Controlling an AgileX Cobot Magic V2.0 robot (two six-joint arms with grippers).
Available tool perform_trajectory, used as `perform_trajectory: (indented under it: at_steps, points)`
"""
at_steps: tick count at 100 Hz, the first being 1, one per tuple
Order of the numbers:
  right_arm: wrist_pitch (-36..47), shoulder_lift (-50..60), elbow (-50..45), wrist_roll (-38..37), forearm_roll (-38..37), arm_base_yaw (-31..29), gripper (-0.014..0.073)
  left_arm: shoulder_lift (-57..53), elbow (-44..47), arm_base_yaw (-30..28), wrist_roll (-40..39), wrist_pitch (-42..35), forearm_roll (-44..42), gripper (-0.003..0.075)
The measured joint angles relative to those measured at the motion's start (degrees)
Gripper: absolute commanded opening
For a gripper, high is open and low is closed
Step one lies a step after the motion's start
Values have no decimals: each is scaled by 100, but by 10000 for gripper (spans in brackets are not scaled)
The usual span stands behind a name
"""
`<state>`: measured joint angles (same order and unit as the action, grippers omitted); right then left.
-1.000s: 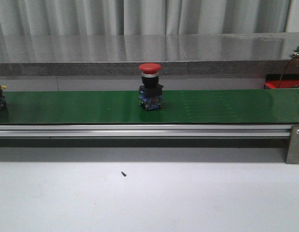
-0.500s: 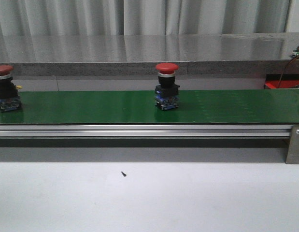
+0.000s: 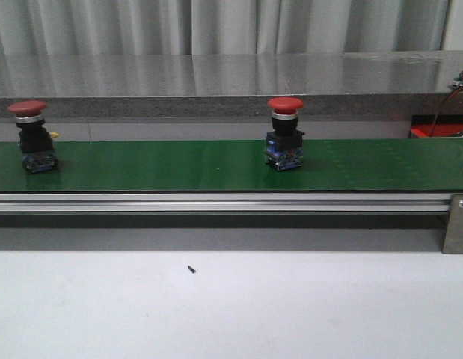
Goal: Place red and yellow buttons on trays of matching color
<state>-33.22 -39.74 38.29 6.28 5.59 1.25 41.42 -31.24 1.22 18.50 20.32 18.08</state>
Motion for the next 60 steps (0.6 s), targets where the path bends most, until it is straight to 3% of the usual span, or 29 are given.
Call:
perform_trajectory:
  at_steps: [23,30,37,52,60]
  points:
    - [3,0,0,0,93,0,-64,-35,35,0,0,0,12,-20]
    - [-11,0,0,0,147,0,-28,-35,35,0,0,-10,12,-20]
    - [-23,0,0,0,172,0,86,-35,35,0,0,-10,12,-20]
    - [-68,-107,0,0,211,0,505,-35,35,0,0,-10,12,-20]
    - [-156,-243,12,0,271,0,596,-35,35,0,2,-10,12,-20]
